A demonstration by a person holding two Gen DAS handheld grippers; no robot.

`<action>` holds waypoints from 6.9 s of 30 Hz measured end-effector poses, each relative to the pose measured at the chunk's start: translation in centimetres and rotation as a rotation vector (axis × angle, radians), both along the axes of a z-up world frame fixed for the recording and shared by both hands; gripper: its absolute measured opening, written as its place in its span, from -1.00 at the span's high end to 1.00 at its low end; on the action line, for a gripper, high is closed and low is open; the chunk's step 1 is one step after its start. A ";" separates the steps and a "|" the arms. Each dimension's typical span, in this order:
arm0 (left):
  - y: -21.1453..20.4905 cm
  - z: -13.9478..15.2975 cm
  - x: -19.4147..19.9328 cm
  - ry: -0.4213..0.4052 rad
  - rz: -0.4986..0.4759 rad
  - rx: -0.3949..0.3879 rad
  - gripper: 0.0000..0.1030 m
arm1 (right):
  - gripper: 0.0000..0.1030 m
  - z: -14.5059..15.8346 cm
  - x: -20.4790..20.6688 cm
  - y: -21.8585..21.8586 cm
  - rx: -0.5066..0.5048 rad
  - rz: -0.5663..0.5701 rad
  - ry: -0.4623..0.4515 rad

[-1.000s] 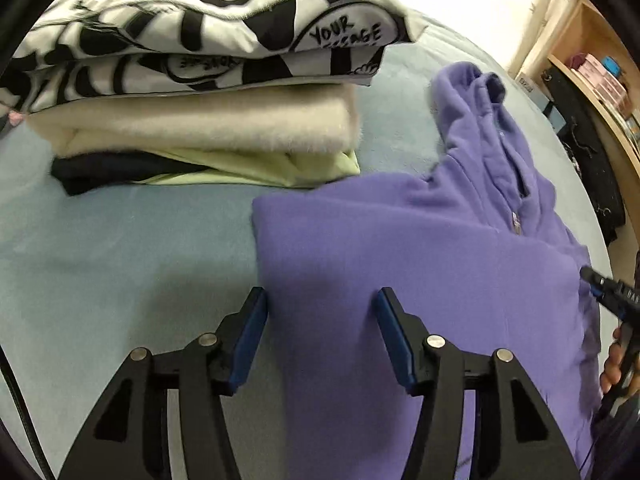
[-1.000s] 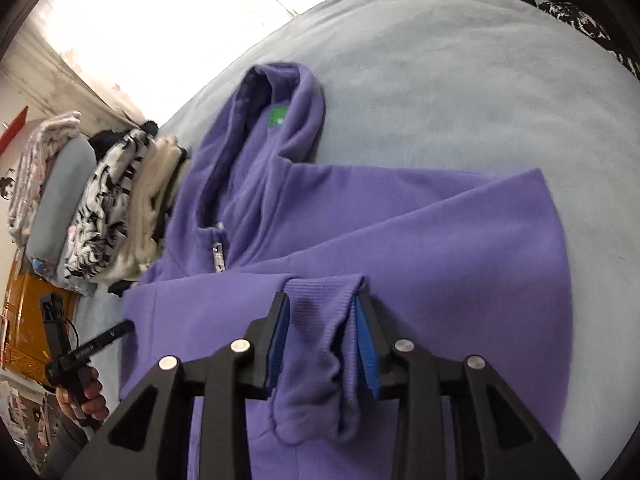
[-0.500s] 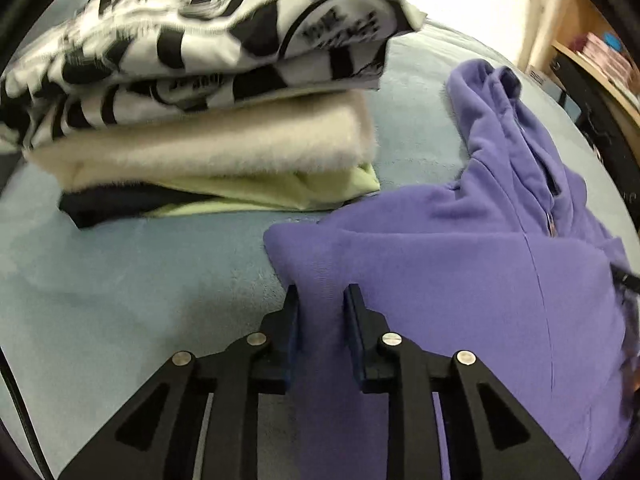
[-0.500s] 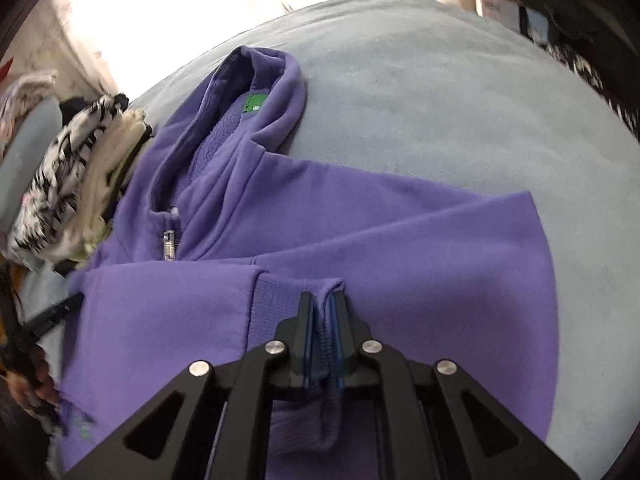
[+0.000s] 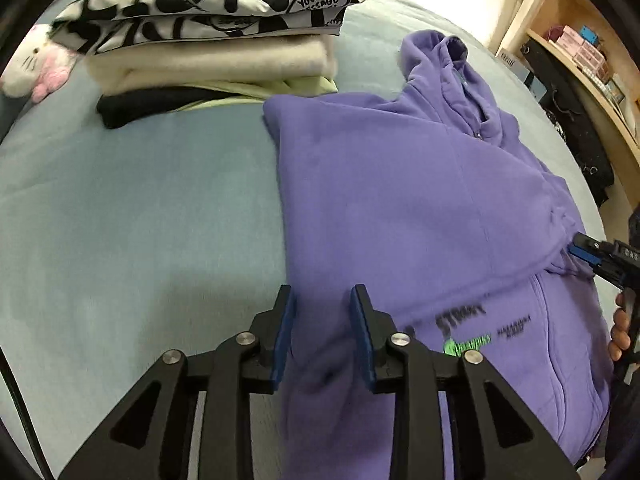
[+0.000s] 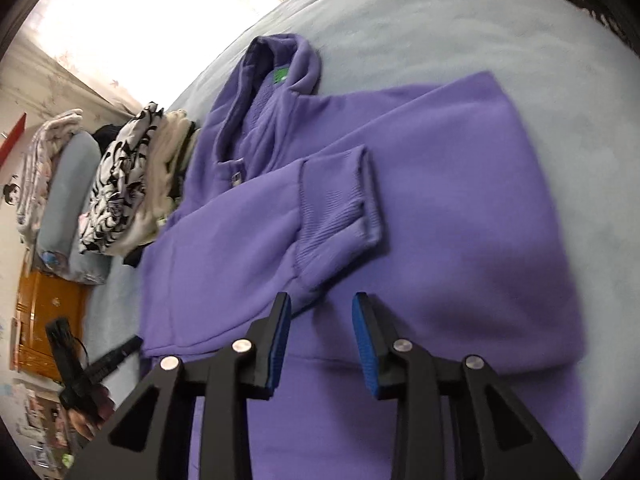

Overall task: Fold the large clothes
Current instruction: 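Move both open tools along the hoodie body toward its hem, then grasp the purple hoodie's hem with both tools, then lift the hem with both tools and fold it over toward the hood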

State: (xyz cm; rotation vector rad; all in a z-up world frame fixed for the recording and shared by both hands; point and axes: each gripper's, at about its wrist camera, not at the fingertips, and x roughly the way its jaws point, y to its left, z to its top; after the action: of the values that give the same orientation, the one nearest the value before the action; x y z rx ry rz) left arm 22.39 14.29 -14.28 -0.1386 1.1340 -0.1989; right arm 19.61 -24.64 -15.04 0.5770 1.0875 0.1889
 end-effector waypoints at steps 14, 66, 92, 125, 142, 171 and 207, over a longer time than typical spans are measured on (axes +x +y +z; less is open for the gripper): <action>1.1 -1.9 -2.4 0.038 0.024 0.060 0.40 | 0.66 -1.4 2.1 1.5 -0.046 -0.081 -0.005; -4.5 -1.7 9.3 -0.157 0.146 0.079 0.20 | 0.70 -0.8 4.6 -1.7 -0.416 -0.042 -0.042; -3.3 3.6 -2.5 -0.156 0.179 0.120 -0.18 | 0.62 3.2 -4.7 -1.0 -0.261 -0.123 -0.023; 2.8 4.3 -26.7 -0.145 0.242 0.094 -0.18 | 0.62 7.4 -25.6 5.3 -0.286 -0.089 -0.217; 3.7 -0.2 -31.5 -0.043 0.085 -0.168 -0.18 | 0.20 4.5 -32.9 -4.9 -0.155 -0.088 -0.133; 3.1 -6.0 -30.2 0.149 0.072 -0.318 -0.39 | -0.14 -1.0 -33.9 -4.7 0.135 0.156 -0.089; 2.9 12.9 -10.9 -0.170 0.140 -0.542 0.88 | 0.87 16.9 -14.3 -4.6 0.088 0.017 -0.543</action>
State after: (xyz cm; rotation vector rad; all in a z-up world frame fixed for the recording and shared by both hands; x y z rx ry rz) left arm 11.51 17.17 -1.33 -0.6679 0.8755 -0.3826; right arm 5.27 -29.23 1.89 0.5520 0.5594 0.3846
